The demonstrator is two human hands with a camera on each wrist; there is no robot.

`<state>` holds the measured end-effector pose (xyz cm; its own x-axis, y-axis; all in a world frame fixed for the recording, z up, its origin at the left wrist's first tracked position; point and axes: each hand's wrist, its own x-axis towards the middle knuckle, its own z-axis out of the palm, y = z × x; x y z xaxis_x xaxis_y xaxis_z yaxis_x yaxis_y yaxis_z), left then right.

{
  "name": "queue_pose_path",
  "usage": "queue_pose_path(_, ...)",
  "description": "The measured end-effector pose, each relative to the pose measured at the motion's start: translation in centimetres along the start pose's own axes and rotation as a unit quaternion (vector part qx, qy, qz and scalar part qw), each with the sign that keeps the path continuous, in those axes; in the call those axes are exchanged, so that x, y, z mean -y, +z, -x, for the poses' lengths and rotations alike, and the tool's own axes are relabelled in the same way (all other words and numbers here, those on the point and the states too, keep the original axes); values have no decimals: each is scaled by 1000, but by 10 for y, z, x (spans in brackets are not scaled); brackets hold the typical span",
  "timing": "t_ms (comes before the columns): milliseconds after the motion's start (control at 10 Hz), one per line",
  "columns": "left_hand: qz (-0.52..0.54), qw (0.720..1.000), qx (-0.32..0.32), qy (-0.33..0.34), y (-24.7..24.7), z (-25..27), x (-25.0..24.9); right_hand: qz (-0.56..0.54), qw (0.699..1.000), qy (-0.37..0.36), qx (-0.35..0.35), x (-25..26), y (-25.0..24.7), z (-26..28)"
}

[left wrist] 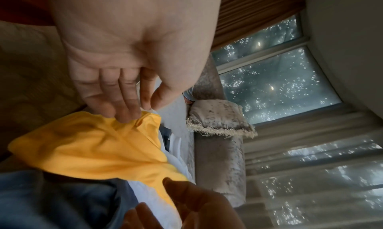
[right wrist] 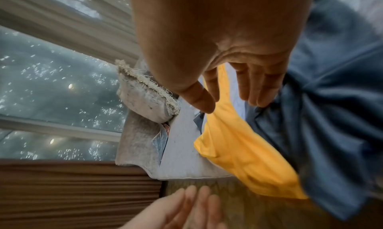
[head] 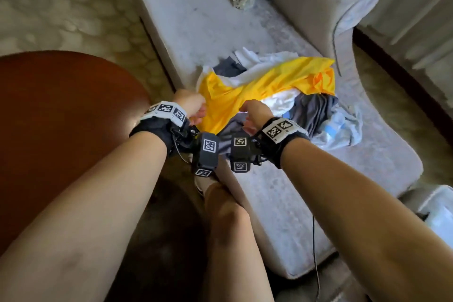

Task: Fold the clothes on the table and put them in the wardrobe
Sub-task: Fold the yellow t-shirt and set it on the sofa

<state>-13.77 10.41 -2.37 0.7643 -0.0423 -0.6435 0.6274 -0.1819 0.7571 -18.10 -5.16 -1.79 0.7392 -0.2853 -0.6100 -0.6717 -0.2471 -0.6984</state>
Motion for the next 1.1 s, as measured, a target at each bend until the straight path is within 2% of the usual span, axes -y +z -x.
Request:
queue_pose_path(200, 0, 1000, -14, -14, -11, -51, -2, -71, 996, 0, -56, 26, 10, -66)
queue_pose_path(300, 7, 999, -20, -30, -15, -58, 6, -155, 980, 28, -120, 11, 10, -93)
queue_pose_path(400, 32, 999, 19, -40, -19, -52, 9, -290, 945, 48, -144, 9, 9, -76)
queue_pose_path(500, 14, 1000, 20, -16, -13, -33, 3, -310, 944, 30, -108, 16, 3, -44)
queue_pose_path(600, 3, 998, 29, 64, 1, 1, -13, -334, 941, -28, -44, 24, -1, -6)
queue_pose_path(700, -36, 989, 58, 130, 7, 36, -29, -281, 956, -63, 59, 18, -3, 25)
queue_pose_path(800, -33, 981, 156, 107, -5, 70, -28, -177, 958, -102, 200, 14, -4, 51)
queue_pose_path(900, -2, 965, 259, 53, -27, 97, -11, -121, 938, -134, 295, 6, -2, 71)
queue_pose_path(1000, 37, 963, 263, 37, -42, 114, 5, -63, 934, -159, 314, -2, 8, 94)
queue_pose_path(1100, 29, 989, 126, 69, -52, 124, 15, -14, 915, -166, 368, -9, 23, 126)
